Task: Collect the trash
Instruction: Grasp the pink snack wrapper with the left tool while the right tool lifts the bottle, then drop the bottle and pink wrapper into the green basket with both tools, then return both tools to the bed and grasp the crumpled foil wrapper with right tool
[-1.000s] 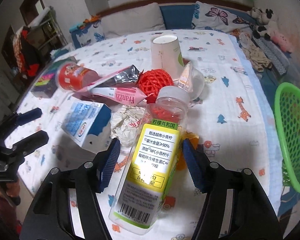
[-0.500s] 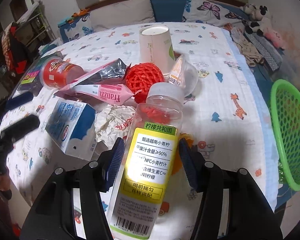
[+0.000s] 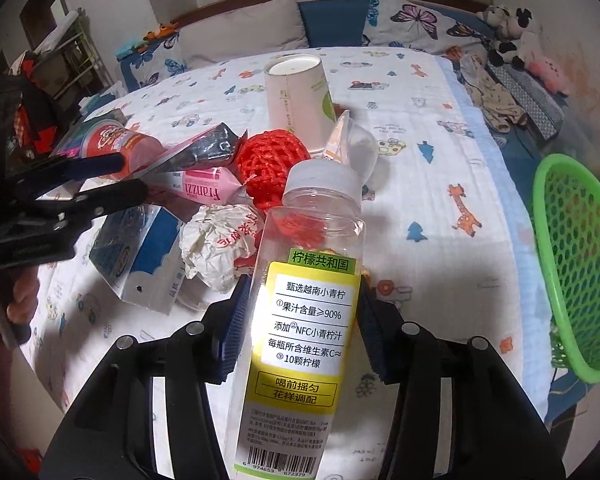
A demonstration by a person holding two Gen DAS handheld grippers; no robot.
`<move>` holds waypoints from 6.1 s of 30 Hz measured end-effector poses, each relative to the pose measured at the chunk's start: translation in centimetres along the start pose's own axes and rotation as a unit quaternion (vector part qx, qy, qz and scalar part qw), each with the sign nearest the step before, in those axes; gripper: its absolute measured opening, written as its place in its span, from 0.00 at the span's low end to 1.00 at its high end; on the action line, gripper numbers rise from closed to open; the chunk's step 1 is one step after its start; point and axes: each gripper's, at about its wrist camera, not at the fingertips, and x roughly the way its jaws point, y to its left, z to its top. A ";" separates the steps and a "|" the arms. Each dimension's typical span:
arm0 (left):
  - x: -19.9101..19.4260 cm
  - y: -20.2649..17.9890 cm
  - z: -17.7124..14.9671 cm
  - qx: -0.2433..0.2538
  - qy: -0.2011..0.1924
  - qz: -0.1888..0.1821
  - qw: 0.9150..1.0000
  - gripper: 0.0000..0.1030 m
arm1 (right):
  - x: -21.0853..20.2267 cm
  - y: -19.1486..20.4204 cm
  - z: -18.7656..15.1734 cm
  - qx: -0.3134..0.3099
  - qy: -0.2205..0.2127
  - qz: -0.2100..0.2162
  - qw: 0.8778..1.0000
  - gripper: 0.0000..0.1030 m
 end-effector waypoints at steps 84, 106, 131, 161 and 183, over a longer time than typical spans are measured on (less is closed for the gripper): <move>4.8 -20.6 11.8 0.050 0.012 -0.176 0.983 0.15 | -2.7 -30.1 -1.5 0.185 -0.048 -0.101 0.976 0.56; 11.3 -29.6 12.7 0.052 0.083 -0.197 0.975 0.19 | -12.1 -29.5 -7.1 0.191 -0.116 -0.145 0.964 0.72; 7.4 -26.8 11.9 0.029 0.034 -0.174 0.984 0.56 | -13.6 -27.6 -7.6 0.194 -0.136 -0.122 0.964 0.73; -4.3 -6.6 3.0 -0.082 -0.019 -0.035 0.996 0.65 | -8.1 -9.6 -2.2 0.019 -0.085 0.008 0.996 0.79; -6.3 1.3 -4.6 -0.102 -0.016 0.004 0.995 0.75 | -0.2 1.9 0.9 -0.046 -0.028 0.105 0.993 0.67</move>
